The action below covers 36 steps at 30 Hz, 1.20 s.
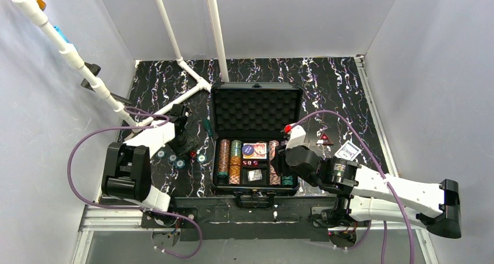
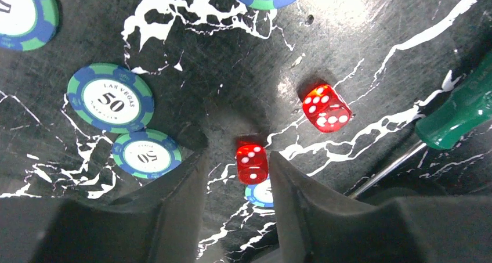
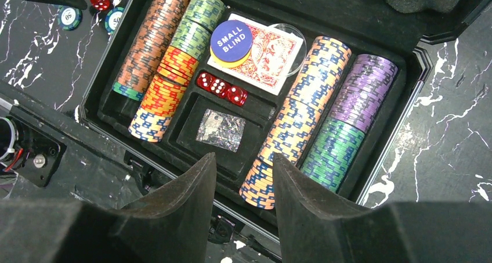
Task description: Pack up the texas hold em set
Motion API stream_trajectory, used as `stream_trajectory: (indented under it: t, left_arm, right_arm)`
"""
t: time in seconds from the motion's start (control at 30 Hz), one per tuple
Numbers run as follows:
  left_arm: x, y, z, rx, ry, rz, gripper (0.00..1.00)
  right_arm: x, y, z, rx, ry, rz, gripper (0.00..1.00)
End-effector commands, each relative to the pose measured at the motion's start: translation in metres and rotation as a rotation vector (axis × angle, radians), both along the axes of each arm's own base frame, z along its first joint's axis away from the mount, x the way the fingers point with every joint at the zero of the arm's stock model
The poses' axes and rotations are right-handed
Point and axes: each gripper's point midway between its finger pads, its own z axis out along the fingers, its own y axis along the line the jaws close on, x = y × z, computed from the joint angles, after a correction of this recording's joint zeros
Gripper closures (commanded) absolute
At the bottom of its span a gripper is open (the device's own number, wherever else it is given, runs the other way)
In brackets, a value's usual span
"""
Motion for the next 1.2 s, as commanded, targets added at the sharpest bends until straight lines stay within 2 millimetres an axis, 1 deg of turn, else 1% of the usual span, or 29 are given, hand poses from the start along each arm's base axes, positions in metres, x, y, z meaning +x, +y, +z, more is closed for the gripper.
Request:
stream_trajectory:
  t: [0.0,0.13,0.17,0.23,0.27,0.33,0.47,0.5,0.53,0.57,0.6,0.63,0.7,0.77,0.87,0.93,1.0,1.07,1.17]
  left_arm:
    - [0.001,-0.001,-0.003,-0.012,0.010,0.006,0.62]
    - [-0.008,-0.001,-0.003,-0.018,0.025,0.010,0.63]
    - [-0.009,-0.001,-0.002,-0.020,0.024,0.009,0.61]
    - [-0.012,-0.004,-0.001,-0.034,0.024,0.005,0.55]
    - [-0.013,-0.005,0.000,-0.043,0.026,0.006,0.53]
    - [-0.015,-0.007,0.000,-0.056,0.032,0.009,0.54]
    - [-0.016,-0.004,-0.001,-0.039,0.022,0.025,0.61]
    - [-0.014,-0.003,-0.001,-0.035,0.016,0.026,0.65]
    - [-0.012,-0.002,-0.001,-0.031,0.011,0.026,0.73]
    - [-0.011,-0.002,0.000,-0.026,0.005,0.026,0.85]
    - [-0.010,-0.001,0.002,-0.023,0.000,0.023,0.94]
    - [-0.010,-0.001,0.008,-0.021,-0.010,0.012,1.00]
    - [-0.014,-0.005,0.027,-0.030,-0.048,-0.036,1.00]
    - [-0.022,-0.023,0.048,-0.074,-0.091,-0.139,1.00]
    - [-0.041,-0.067,0.076,-0.232,-0.144,-0.286,1.00]
    - [-0.051,-0.091,0.093,-0.291,-0.194,-0.365,1.00]
    - [-0.058,-0.124,0.107,-0.373,-0.253,-0.473,1.00]
    - [-0.064,-0.159,0.111,-0.450,-0.265,-0.555,1.00]
    - [-0.070,-0.211,0.106,-0.486,-0.245,-0.688,1.00]
  right_arm:
    - [0.005,-0.002,0.003,0.008,-0.014,-0.031,0.52]
    - [0.006,-0.001,0.007,0.017,-0.019,-0.034,0.53]
    - [0.006,-0.001,0.008,0.020,-0.022,-0.035,0.53]
    - [0.007,-0.001,0.009,0.024,-0.025,-0.036,0.53]
    - [0.007,0.000,0.010,0.025,-0.026,-0.035,0.53]
    - [0.007,0.001,0.009,0.024,-0.024,-0.032,0.53]
    - [0.007,0.003,0.007,0.016,-0.017,-0.027,0.53]
    - [0.006,0.003,0.006,0.014,-0.015,-0.026,0.53]
    - [0.006,0.003,0.006,0.014,-0.014,-0.027,0.53]
    - [0.006,0.003,0.007,0.014,-0.014,-0.027,0.54]
    - [0.006,0.003,0.007,0.014,-0.014,-0.027,0.54]
    - [0.006,0.002,0.008,0.014,-0.015,-0.028,0.54]
    - [0.007,-0.002,0.010,0.008,-0.020,-0.035,0.54]
    - [0.008,-0.006,0.013,0.008,-0.029,-0.048,0.54]
    - [0.010,-0.010,0.015,0.022,-0.045,-0.063,0.53]
    - [0.012,-0.012,0.017,0.028,-0.049,-0.071,0.52]
    - [0.012,-0.014,0.017,0.028,-0.046,-0.076,0.52]
    - [0.012,-0.017,0.017,0.026,-0.043,-0.081,0.52]
    - [0.012,-0.022,0.017,0.031,-0.044,-0.091,0.52]
